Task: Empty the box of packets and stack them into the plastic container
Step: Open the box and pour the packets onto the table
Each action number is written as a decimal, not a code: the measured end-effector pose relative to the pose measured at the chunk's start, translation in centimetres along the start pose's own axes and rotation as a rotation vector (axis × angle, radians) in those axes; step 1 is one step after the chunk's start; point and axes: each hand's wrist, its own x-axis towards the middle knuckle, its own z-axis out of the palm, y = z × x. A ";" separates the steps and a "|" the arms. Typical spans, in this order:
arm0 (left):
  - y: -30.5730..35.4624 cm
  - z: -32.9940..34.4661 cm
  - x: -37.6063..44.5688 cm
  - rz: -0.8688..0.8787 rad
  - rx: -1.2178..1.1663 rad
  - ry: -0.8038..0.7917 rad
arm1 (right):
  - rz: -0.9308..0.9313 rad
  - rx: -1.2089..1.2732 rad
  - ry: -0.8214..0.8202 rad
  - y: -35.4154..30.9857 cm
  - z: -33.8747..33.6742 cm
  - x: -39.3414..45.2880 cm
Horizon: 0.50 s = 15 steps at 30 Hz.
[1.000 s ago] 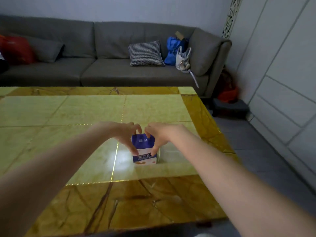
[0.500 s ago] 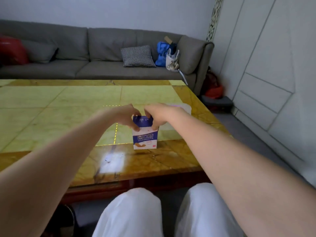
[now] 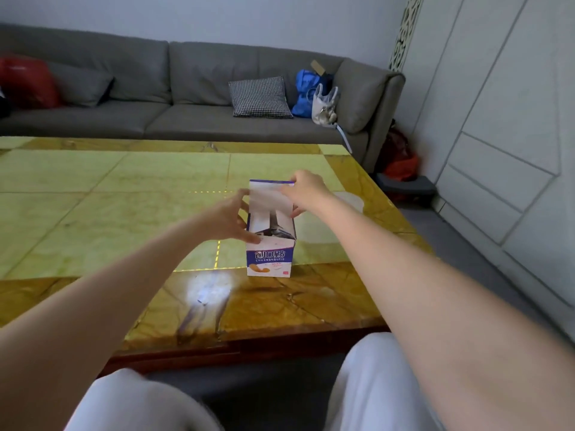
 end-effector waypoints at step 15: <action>-0.6 0.4 0.3 -0.076 -0.238 0.122 | -0.087 -0.016 0.012 2.0 1.5 -0.6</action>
